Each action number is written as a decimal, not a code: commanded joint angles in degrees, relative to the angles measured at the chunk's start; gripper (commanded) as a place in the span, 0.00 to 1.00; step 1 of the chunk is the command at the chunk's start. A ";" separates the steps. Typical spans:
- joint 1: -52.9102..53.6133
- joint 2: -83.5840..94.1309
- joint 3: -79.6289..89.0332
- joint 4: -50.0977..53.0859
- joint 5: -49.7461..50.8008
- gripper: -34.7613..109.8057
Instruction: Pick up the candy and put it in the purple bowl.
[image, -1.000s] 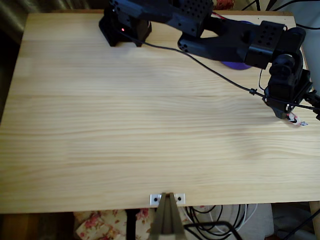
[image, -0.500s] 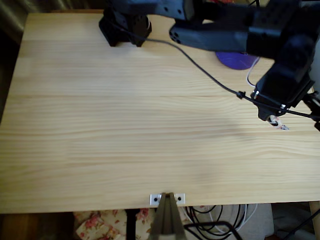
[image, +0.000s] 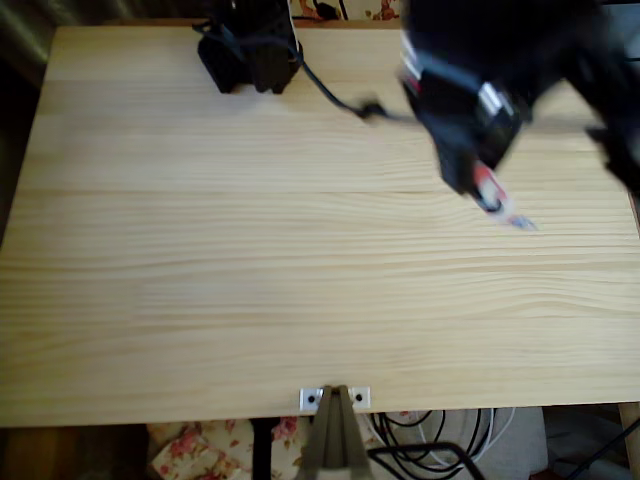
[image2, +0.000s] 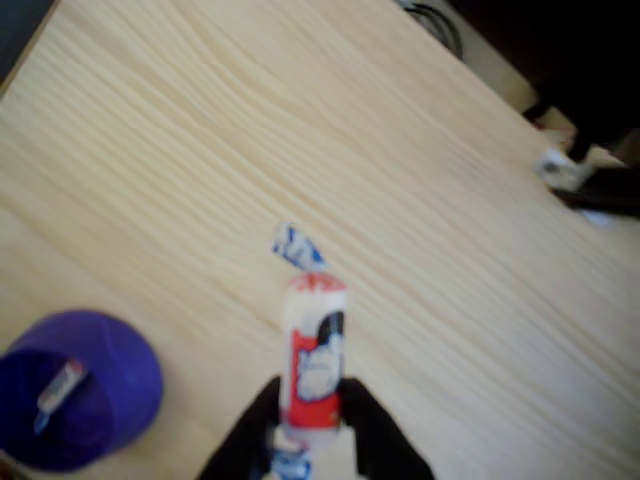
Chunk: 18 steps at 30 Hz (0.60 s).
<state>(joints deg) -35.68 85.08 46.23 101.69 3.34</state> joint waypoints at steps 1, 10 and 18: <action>0.53 24.26 12.57 4.66 -0.26 0.24; -10.46 52.65 45.53 -7.03 6.15 0.24; -24.43 63.81 68.73 -24.52 18.54 0.24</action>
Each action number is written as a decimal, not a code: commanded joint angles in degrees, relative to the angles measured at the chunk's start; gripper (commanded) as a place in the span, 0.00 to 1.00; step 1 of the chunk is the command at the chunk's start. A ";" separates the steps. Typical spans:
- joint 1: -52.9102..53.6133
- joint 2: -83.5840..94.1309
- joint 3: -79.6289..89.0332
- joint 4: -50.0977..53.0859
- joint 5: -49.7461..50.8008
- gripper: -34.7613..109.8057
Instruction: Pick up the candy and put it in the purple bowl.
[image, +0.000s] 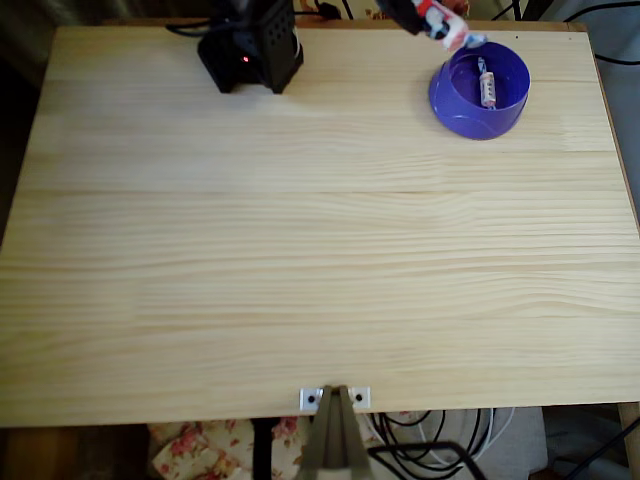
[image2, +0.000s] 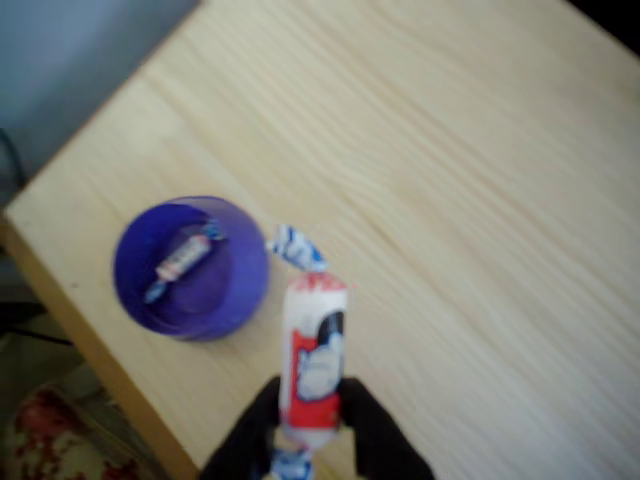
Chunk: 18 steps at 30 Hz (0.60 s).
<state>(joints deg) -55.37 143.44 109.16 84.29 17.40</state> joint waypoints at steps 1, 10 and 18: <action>-5.54 5.80 7.56 -9.23 5.36 0.24; -15.29 11.34 19.51 -27.16 4.83 0.24; -25.93 10.81 27.86 -44.38 3.78 0.24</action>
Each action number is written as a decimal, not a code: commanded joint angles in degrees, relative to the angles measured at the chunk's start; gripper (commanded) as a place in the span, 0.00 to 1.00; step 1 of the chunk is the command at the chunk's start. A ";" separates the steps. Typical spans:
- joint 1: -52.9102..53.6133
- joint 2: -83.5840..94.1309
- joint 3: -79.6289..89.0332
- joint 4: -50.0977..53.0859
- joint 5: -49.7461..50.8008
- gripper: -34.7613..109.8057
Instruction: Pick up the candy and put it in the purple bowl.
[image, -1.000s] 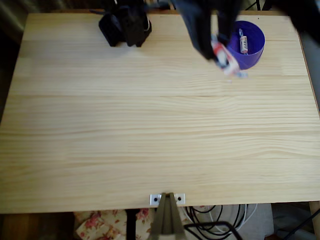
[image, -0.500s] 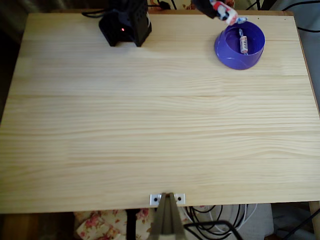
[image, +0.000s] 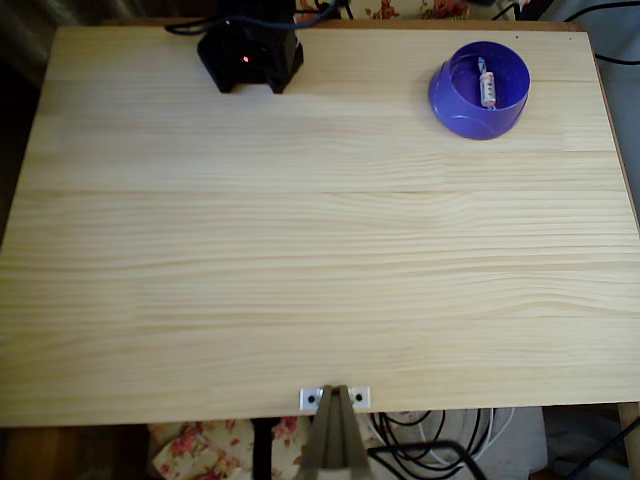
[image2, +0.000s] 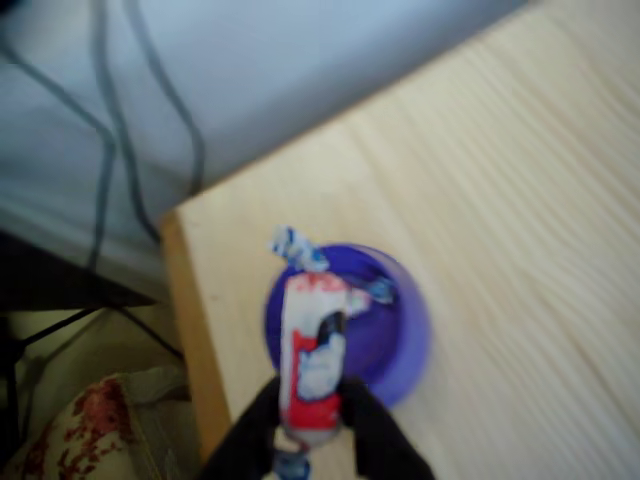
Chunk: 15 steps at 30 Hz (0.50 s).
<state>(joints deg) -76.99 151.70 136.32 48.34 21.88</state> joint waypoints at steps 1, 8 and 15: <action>-5.10 1.76 0.79 -10.28 -1.05 0.24; -6.42 -5.71 0.79 -25.40 -2.20 0.24; -4.48 -14.94 1.93 -44.21 -0.53 0.24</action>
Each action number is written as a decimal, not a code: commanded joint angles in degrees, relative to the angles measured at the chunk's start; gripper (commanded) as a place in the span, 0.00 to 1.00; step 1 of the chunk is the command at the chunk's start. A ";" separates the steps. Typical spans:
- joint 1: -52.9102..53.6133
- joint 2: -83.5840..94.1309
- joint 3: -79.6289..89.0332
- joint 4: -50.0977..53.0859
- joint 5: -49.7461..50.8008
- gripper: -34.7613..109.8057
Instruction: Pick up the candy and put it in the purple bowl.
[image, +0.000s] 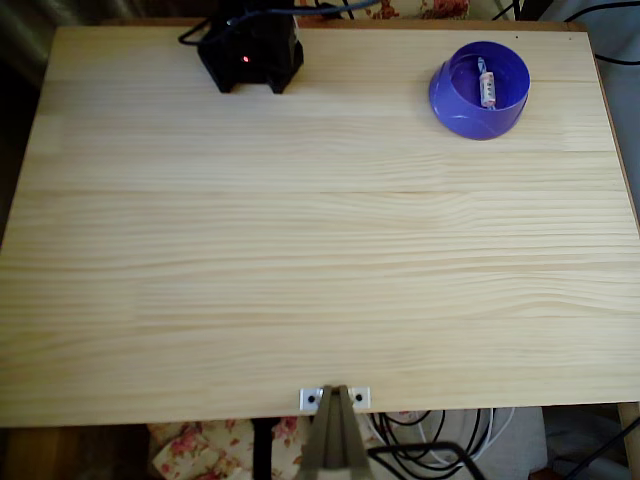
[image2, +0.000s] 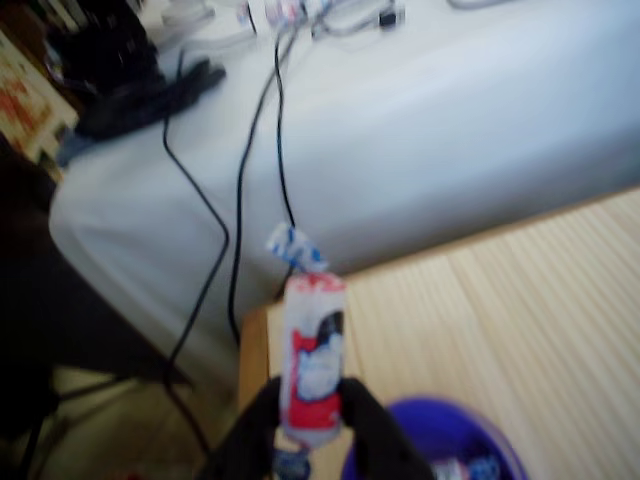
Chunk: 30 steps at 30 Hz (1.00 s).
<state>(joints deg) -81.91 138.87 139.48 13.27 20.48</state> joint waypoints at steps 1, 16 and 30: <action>0.79 -3.43 -1.58 -10.55 0.88 0.24; 2.11 -11.25 3.96 -18.46 5.45 0.24; 1.41 -17.93 12.66 -28.30 8.79 0.24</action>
<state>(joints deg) -79.54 119.27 151.44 -11.51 28.21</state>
